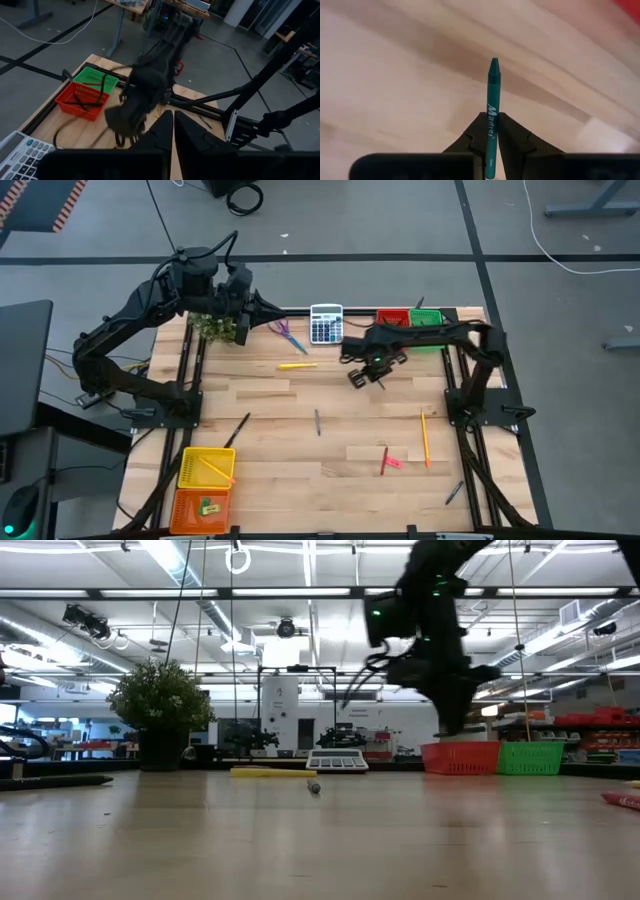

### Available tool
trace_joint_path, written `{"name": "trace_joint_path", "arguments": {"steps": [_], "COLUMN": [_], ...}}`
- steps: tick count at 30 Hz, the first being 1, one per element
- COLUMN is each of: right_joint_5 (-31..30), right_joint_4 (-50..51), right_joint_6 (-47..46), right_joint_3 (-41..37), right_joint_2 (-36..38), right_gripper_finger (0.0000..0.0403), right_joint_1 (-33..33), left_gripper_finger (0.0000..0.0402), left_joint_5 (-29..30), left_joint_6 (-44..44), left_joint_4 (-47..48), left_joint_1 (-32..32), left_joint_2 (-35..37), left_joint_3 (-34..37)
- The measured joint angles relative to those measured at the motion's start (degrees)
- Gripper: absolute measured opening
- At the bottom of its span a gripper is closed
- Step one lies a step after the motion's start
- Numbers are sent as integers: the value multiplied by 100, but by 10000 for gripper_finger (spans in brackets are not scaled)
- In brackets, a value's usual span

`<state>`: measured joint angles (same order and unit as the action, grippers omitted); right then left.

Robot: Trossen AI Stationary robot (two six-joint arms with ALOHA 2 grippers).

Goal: Sort crayons/erasers/pens/pencils in bins
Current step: Put the top green crayon into the green bin

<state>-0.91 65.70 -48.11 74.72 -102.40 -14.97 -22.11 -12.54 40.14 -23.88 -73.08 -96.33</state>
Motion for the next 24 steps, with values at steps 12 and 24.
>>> {"name": "trace_joint_path", "arguments": {"steps": [12,24], "right_joint_5": [-284,-652], "right_joint_4": [-129,-212], "right_joint_6": [-948,428], "right_joint_3": [-2234,-1675], "right_joint_2": [2178,2234], "right_gripper_finger": [40,40], "right_joint_1": [-1434,-3182], "left_gripper_finger": [21,14], "left_joint_5": [2,0], "left_joint_6": [-15,-168], "left_joint_4": [0,-2], "left_joint_1": [-2,-2], "left_joint_2": [-1,0], "left_joint_3": [0,0]}}
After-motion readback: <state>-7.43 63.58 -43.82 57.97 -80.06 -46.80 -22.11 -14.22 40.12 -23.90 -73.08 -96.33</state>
